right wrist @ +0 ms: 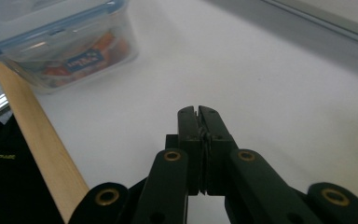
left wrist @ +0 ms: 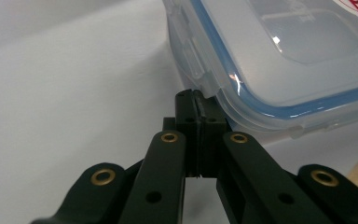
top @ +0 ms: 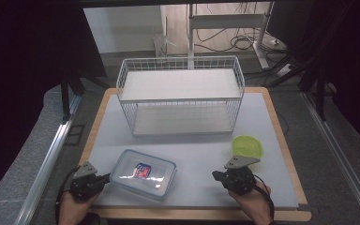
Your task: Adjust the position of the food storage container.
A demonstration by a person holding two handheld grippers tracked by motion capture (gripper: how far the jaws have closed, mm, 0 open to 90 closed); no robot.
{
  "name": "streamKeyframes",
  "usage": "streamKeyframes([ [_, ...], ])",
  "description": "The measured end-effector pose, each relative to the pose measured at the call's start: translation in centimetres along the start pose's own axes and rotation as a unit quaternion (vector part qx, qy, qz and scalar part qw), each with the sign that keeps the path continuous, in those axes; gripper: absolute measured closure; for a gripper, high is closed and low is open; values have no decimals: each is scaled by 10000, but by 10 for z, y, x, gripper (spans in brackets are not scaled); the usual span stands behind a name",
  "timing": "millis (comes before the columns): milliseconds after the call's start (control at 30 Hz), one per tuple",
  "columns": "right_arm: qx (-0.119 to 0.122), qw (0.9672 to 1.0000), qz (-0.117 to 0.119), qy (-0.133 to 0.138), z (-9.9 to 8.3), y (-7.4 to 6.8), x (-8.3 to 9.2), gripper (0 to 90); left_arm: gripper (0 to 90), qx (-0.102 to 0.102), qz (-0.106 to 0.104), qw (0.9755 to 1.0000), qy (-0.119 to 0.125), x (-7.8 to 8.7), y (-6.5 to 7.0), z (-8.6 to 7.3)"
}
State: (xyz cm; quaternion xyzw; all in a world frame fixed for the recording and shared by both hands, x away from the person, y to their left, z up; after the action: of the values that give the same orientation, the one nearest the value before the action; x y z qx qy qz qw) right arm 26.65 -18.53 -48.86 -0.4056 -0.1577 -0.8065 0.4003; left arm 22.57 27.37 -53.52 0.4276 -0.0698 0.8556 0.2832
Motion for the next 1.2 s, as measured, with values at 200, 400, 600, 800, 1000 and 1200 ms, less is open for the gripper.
streamKeyframes([
  [200, 49, 9998, 158, -88, -2, -10, -6, 890, 899, -296, -95, 9994, -163, -8, 16, 8],
  [400, 33, 9994, 339, -80, -2, -12, -9, 891, 898, -418, -242, 9986, -214, -16, 29, 17],
  [600, 47, 9992, 368, -120, -2, -17, -15, 887, 898, -583, -414, 9970, -287, -26, 45, 28],
  [800, -51, 9994, 340, -94, -2, -15, -16, 887, 898, -777, -490, 9952, -327, -33, 59, 38],
  [1000, -294, 9993, 205, -102, -4, -8, -16, 893, 899, -771, -483, 9953, -345, -40, 68, 45],
  [1200, -392, 9992, 0, -94, -4, -1, -14, 895, 900, -771, -467, 9953, -346, -46, 75, 51],
])
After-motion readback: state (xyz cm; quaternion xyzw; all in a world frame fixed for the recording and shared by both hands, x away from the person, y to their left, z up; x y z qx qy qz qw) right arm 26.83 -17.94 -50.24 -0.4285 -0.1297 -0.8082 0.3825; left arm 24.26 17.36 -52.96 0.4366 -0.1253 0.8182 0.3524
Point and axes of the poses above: each handheld gripper's, and its own axes: x roughly backward along the jaws, z roughly out of its top, y roughly to its right, the point moved 1 cm from there along -x, roughly forward along the jaws, and after that the axes turned 8 degrees about -y, right-handed, at the moved point
